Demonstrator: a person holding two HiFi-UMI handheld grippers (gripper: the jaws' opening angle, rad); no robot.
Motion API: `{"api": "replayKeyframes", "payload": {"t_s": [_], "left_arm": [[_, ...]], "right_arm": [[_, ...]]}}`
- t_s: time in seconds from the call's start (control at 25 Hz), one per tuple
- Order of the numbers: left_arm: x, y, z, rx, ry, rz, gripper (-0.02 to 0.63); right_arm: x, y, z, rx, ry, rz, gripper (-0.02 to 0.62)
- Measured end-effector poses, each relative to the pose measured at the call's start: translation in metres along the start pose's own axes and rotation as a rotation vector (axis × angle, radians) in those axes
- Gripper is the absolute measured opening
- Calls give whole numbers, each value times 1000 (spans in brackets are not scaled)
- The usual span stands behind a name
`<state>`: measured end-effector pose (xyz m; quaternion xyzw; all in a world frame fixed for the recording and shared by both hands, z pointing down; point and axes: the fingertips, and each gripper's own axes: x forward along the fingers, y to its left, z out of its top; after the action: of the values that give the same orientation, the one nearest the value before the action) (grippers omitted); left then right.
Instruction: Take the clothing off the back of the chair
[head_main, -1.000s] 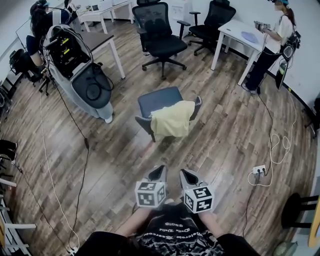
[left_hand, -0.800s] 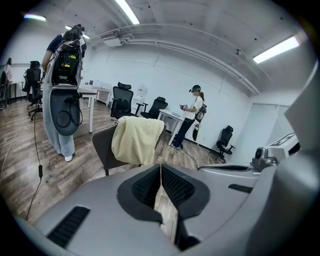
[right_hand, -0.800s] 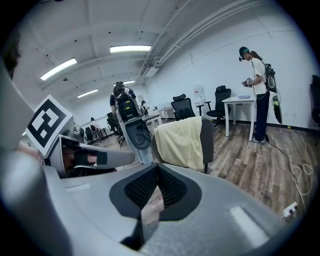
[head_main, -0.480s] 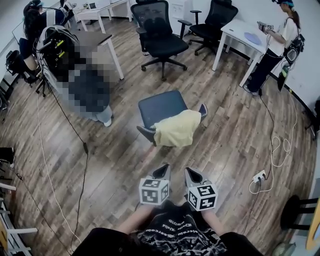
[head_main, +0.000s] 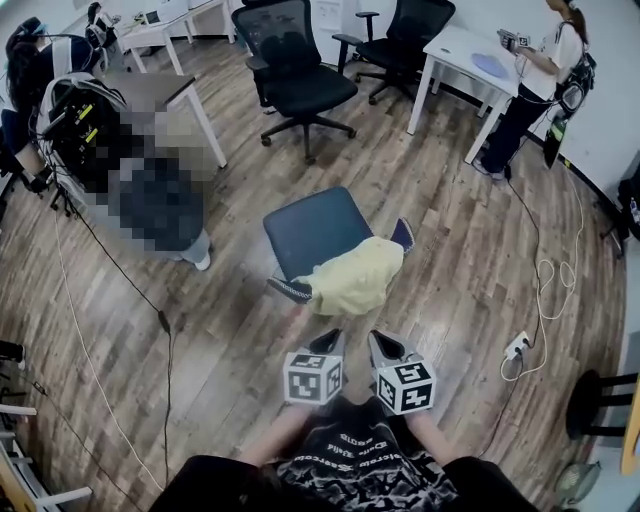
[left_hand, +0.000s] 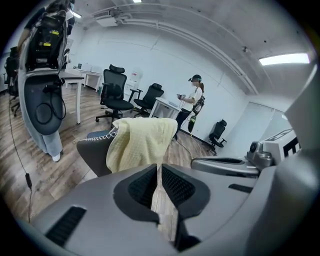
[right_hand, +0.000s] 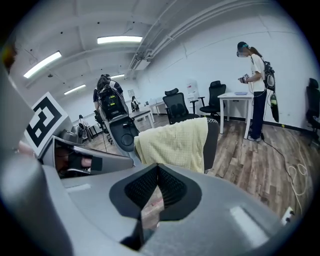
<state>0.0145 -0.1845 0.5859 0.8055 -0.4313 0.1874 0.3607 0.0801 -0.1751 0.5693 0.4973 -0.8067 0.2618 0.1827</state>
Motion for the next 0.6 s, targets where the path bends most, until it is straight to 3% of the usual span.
{"api": "replayKeyframes", "payload": {"t_s": [0.28,0.48,0.52,0.6], "left_arm": [[13,18,14,40,37,34,17],[23,27,22,69,76,15,20],[25,28,20,73,95,6,34],[28,29,17,88,134,-12,135]], "right_arm": [[16,-9,6,55,3,-55,3],[28,-20,11,75,-16,-96,3],[29,-21,11,83,-18,-104,3],[33,-22,12,106,-18,-105,22]]}}
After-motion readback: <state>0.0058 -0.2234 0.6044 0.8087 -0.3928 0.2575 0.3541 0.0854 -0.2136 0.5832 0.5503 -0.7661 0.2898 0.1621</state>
